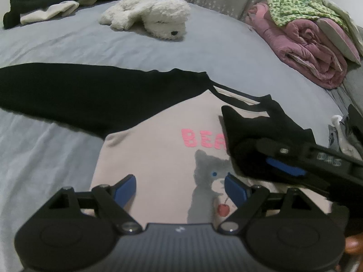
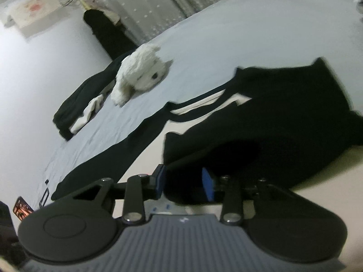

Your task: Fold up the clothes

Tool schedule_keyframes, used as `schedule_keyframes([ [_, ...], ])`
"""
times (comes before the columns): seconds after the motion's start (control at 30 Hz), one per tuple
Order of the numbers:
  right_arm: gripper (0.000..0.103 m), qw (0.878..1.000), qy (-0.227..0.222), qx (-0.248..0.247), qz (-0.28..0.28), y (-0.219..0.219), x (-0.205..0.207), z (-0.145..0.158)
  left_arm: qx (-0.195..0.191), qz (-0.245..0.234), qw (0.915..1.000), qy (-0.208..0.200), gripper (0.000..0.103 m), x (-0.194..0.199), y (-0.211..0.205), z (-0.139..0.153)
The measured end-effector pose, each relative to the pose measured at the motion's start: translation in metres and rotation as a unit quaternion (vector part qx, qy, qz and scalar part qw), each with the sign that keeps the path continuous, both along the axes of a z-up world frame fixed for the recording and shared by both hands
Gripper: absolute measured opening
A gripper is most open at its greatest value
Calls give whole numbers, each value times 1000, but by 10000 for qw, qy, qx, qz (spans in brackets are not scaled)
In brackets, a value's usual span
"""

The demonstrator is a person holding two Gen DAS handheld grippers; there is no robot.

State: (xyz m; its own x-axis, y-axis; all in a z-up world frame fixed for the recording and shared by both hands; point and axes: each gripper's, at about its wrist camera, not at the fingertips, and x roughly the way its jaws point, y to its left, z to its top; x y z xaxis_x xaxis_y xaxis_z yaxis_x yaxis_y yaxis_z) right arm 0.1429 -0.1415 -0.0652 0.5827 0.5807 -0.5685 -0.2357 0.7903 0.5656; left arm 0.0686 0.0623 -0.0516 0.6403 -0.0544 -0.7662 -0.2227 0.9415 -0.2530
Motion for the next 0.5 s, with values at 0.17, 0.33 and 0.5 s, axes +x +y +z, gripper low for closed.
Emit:
schedule_keyframes([
  [0.17, 42, 9995, 67, -83, -282, -36, -11, 11, 499, -309, 9978, -310, 86, -2, -19, 8],
  [0.33, 42, 9978, 118, -172, -630, -62, -8, 23, 842, -660, 9914, -747, 79, 7, -42, 28],
  [0.5, 42, 9960, 84, 51, -892, -81, -5, 27, 1193, -1354, 9782, -1024, 79, 29, -83, 29],
])
